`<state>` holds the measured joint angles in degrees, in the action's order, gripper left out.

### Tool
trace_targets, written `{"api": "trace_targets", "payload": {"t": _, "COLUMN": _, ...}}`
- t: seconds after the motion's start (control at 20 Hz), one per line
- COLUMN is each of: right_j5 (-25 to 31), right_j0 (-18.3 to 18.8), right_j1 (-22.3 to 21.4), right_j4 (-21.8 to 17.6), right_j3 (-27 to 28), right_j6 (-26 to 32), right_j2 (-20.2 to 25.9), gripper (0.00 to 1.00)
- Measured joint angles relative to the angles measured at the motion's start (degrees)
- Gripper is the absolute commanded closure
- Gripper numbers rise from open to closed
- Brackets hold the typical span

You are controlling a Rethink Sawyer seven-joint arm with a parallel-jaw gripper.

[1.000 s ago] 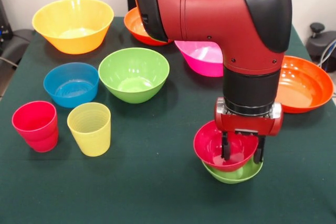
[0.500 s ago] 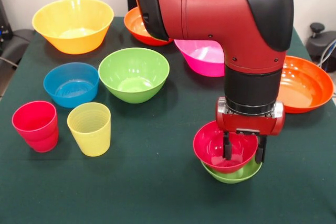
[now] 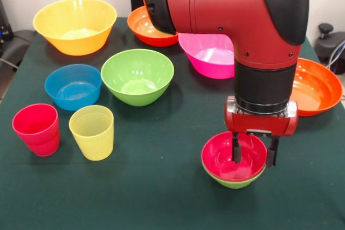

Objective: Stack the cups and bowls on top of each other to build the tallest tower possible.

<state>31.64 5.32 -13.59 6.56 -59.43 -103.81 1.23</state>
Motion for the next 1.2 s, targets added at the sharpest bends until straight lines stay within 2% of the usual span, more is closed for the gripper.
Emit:
{"api": "trace_targets", "payload": {"t": 0.3, "right_j5": 2.4, "right_j0": -0.4, "right_j1": 0.0, "right_j4": 0.0, "right_j3": 1.8, "right_j6": 0.0, "right_j2": -0.1, "gripper": 0.00}}
{"api": "trace_targets", "payload": {"t": 1.2, "right_j5": 2.4, "right_j0": -0.4, "right_j1": 0.1, "right_j4": 0.0, "right_j3": 1.9, "right_j6": 0.0, "right_j2": -0.1, "gripper": 0.00}}
